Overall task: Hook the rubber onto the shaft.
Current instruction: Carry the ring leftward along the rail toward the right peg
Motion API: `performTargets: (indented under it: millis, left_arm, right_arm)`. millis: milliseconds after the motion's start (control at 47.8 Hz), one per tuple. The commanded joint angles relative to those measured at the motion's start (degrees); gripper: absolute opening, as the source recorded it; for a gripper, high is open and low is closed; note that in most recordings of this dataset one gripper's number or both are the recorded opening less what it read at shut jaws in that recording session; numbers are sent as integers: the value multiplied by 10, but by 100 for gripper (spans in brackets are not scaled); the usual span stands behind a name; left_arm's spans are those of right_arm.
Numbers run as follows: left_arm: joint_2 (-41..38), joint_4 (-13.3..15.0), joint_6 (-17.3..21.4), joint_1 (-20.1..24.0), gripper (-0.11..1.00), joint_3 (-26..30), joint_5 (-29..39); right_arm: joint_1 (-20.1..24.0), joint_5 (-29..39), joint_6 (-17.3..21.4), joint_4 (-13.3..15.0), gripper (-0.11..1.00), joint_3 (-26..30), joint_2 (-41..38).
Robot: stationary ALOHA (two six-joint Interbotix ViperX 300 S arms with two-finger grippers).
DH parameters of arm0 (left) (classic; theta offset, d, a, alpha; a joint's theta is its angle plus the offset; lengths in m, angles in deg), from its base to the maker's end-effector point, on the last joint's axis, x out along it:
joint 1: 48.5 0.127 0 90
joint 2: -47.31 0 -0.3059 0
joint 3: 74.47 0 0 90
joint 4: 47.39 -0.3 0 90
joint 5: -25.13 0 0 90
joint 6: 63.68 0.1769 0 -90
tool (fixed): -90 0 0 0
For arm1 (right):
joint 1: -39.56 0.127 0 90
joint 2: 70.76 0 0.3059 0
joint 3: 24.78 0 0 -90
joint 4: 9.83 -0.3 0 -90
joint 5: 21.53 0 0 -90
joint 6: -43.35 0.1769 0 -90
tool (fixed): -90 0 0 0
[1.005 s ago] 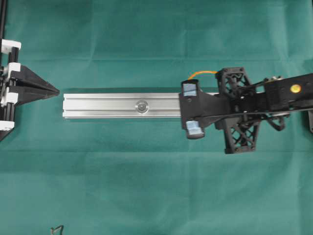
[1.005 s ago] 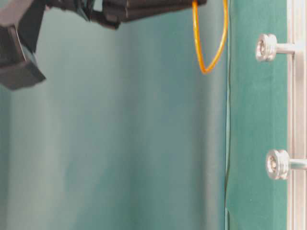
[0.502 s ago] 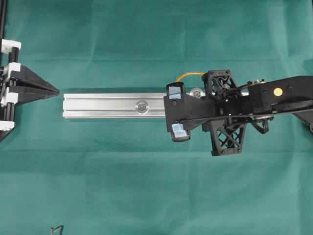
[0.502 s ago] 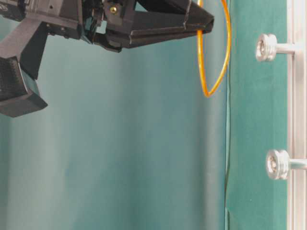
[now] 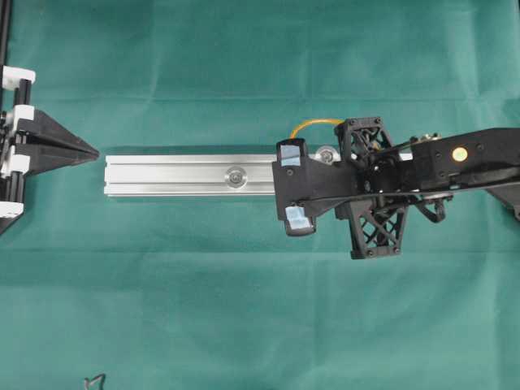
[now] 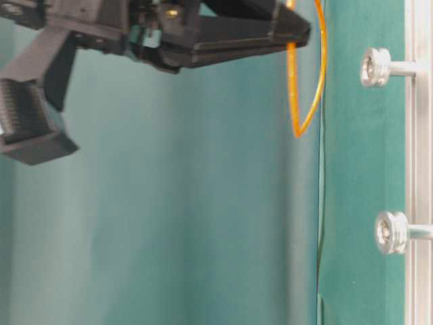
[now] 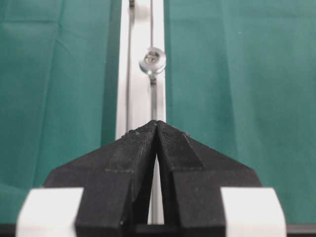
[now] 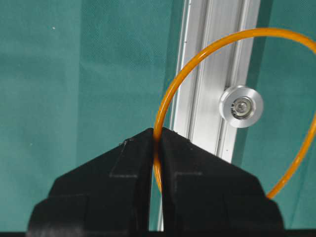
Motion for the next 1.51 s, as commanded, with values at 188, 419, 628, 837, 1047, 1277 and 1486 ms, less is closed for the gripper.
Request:
performTargets:
  millis: [188,419,628,837,1047,1277,1486]
  left_arm:
    - [-4,-2,1,-2,0,18,-4]
    - [-4,-2,1,-2,0,18,-3]
    - [-4,-2,1,-3,0,18,-3]
    - [-4,-1,1,-3,0,18,-3]
    - [-4,-2,1,-2,0,18,-4]
    - [-4,-1,1,-2,0,18,-3]
    - [-4,-1,1,-2,0,18,-3]
  right_arm:
    - [1,-43,2,2,7,-18,3]
    - [0,-48,2,2,7,-20,0]
    - [1,-48,2,2,7,-21,-1]
    - [1,-49,2,2,7,-21,-1]
    - [1,-54,3,-1,7,-20,-1]
    - [4,-55,4,-3,7,-18,-4]
    - [11,-61,4,-7,7,-15,-7]
